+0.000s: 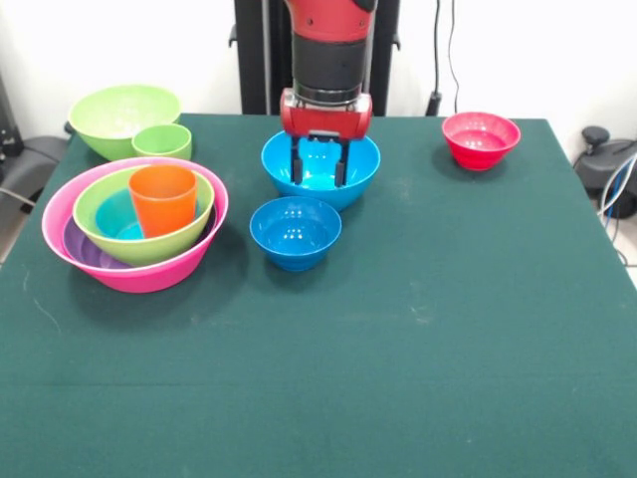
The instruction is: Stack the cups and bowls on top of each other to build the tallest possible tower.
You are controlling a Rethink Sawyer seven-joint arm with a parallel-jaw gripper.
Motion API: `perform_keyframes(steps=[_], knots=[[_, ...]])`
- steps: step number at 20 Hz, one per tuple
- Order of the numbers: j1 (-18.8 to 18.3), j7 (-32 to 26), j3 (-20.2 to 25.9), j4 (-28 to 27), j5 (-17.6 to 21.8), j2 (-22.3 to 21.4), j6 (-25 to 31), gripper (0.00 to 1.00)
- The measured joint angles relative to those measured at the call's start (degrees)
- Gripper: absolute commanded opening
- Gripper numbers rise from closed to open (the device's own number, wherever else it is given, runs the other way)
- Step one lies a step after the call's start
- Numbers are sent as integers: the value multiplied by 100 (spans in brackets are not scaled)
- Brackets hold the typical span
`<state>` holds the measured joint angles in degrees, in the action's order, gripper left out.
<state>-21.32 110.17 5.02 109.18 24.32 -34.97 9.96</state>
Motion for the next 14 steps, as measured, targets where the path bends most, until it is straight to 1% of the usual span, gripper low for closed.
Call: perform_keyframes(steps=[6, 11, 14], knots=[[22, 0, 13, 27, -169, -407, 425, 100], [23, 0, 16, 100, -311, -772, 896, 100], [23, 0, 19, 100, -320, -858, 996, 100]])
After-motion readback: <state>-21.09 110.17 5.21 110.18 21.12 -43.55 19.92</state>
